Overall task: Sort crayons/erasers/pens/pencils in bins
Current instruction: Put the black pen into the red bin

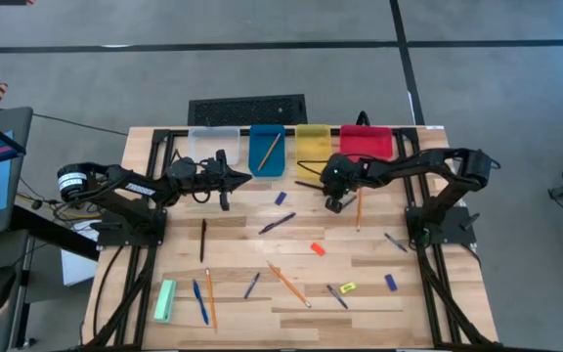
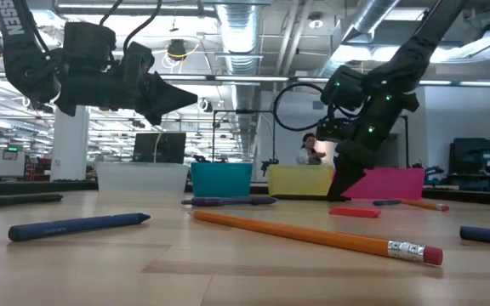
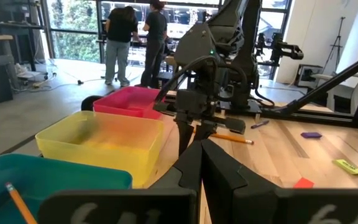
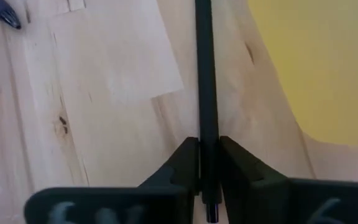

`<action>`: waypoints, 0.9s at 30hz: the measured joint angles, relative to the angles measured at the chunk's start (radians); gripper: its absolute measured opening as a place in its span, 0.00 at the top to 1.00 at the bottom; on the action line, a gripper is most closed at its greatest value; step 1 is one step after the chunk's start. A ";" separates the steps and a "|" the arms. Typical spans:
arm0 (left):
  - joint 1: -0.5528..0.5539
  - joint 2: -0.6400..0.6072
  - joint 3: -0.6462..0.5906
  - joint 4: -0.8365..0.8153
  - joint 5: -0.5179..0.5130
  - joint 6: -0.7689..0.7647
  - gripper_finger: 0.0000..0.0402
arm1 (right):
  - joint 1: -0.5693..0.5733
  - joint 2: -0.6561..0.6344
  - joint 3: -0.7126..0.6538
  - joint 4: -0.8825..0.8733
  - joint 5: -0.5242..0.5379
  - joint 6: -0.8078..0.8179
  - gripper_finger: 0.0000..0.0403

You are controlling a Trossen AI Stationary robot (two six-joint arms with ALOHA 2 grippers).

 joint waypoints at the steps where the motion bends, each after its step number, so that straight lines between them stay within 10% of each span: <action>1: 0.000 0.000 0.000 0.000 0.000 0.000 1.00 | 0.003 0.000 0.008 -0.006 0.003 0.000 0.85; 27: 0.000 0.000 0.000 0.001 0.002 -0.001 1.00 | 0.080 -0.177 0.083 -0.199 -0.015 0.011 0.85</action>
